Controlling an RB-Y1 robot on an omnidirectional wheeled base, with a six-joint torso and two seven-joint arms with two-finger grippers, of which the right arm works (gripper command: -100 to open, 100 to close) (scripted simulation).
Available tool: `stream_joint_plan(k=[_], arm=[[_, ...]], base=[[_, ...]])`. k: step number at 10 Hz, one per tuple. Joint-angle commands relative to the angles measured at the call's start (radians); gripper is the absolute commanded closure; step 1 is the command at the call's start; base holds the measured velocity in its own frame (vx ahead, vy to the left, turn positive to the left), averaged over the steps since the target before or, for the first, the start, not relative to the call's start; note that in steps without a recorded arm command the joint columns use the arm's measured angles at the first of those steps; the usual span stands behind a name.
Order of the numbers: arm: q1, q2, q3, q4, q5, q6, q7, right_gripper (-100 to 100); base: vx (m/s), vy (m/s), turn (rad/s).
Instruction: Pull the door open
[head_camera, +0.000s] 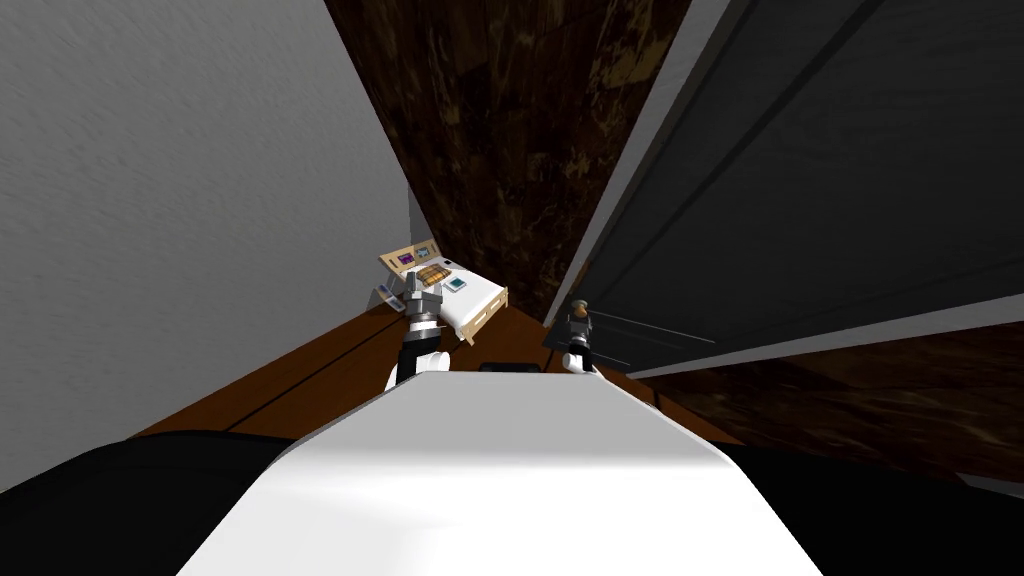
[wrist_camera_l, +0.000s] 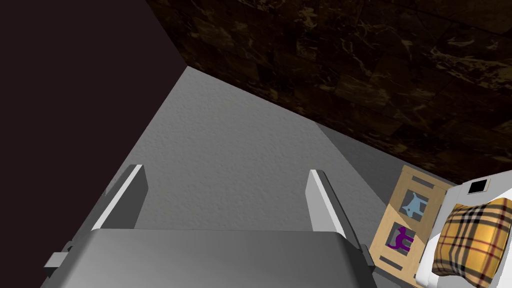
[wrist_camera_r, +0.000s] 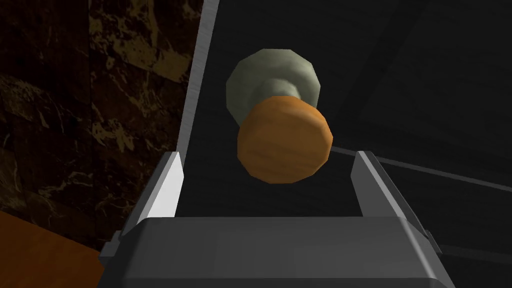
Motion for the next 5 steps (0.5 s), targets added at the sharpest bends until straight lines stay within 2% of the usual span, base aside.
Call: stream_joint_plan(k=[1, 5], arm=[[0.004, 0.009, 0.007, -0.017, -0.023, 0.004, -0.05, -100], [0.007, 0.028, 0.021, -0.042, -0.068, 0.009, -0.152, -100]], base=[[-0.107, -0.025, 0.032], [-0.093, -0.013, 0.036]])
